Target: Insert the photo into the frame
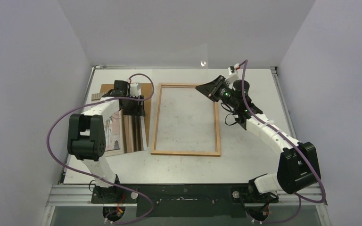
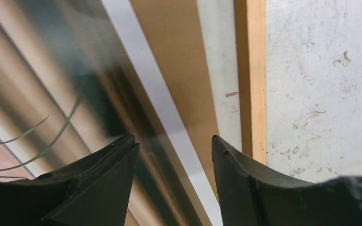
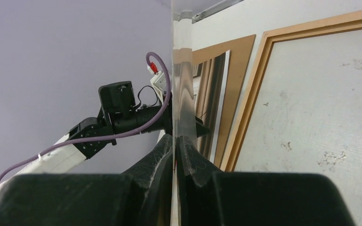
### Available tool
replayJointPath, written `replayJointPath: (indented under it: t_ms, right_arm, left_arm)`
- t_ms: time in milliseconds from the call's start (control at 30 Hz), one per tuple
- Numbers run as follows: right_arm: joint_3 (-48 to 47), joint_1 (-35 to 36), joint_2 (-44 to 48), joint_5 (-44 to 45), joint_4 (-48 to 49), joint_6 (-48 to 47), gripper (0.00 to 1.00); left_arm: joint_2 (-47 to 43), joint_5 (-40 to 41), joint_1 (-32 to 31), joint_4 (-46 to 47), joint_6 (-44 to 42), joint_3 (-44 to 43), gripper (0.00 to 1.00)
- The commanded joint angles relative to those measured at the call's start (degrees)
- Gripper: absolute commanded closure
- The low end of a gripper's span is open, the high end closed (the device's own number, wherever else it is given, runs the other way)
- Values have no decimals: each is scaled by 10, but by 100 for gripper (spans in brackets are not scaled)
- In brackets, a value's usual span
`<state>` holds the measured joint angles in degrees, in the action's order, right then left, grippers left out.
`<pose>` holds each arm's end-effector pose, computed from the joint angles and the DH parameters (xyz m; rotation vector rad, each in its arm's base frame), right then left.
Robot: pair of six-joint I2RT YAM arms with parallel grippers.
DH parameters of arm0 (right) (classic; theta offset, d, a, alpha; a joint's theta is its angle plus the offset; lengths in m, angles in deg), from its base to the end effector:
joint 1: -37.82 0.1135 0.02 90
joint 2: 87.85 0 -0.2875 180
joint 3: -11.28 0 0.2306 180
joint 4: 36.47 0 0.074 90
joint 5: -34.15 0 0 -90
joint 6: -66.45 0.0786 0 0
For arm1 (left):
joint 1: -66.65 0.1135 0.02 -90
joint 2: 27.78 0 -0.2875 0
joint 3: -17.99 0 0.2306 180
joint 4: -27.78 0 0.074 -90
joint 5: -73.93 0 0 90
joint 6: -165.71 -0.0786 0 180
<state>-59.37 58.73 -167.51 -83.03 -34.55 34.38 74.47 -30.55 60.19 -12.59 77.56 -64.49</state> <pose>0.3038 0.1545 0.3425 0.2134 1.8854 1.3874 0.3682 -0.0615 0.1863 0.1937 2.6094 -0.3819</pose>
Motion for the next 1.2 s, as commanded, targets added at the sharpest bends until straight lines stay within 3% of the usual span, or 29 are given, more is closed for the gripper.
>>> replayJointPath:
  t_ms: [0, 467, 767, 1167]
  right_arm:
    - [21, -5, 7, -16, 64, 51, 95]
    - [96, -33, -154, -41, 164, 96, 95]
    - [99, -50, -177, -41, 151, 71, 95]
    - [132, -56, -194, -55, 197, 115, 95]
  left_arm:
    - [-27, -11, 20, 3, 11, -28, 43]
    - [-12, 5, 6, 18, -2, -11, 46]
    - [-1, 36, -27, 33, -30, 4, 46]
    - [15, 68, -46, 44, -45, 9, 47]
